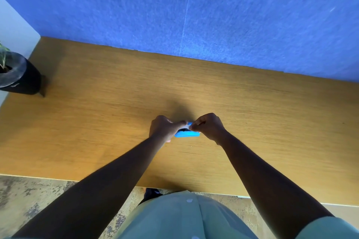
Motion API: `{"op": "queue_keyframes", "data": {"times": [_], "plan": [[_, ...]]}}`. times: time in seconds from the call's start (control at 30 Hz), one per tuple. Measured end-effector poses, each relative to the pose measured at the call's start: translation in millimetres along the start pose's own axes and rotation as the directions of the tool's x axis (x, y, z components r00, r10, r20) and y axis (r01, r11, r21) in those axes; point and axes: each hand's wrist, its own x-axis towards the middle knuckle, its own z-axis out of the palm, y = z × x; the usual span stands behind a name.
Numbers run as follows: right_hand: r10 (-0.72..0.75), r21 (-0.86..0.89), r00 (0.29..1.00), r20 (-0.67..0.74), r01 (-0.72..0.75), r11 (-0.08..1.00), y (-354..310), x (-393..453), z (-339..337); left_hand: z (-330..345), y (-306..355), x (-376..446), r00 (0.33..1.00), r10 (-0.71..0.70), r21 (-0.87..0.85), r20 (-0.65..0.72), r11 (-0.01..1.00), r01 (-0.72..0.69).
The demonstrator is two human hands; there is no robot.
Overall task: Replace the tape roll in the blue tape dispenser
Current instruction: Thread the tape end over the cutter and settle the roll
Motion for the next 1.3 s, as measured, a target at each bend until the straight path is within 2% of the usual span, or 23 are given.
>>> {"op": "queue_keyframes", "data": {"times": [0.13,0.43,0.57,0.8,1.3], "plan": [[-0.005,0.008,1.0,-0.017,0.005,1.0,1.6,-3.9,1.9,3.0,13.0,-5.6,0.999,-0.006,0.152,-0.031,0.988,0.011],[0.057,0.038,0.997,-0.061,-0.054,0.998,0.1,-8.4,7.8,4.9,21.5,-12.0,0.996,0.051,0.252,-0.066,0.967,-0.033],[0.056,0.044,0.996,-0.066,-0.053,0.998,1.1,-7.1,7.7,4.1,14.7,-6.4,0.998,0.032,0.185,-0.06,0.983,-0.02],[0.072,0.051,0.996,-0.058,-0.069,0.996,2.6,-6.2,7.7,-0.9,-9.4,5.1,0.999,-0.032,-0.085,0.024,0.996,0.034],[0.071,0.029,0.996,-0.054,-0.069,0.997,2.4,-3.5,8.6,-3.6,-15.5,8.7,0.992,-0.025,-0.246,0.124,0.968,0.055]]}}
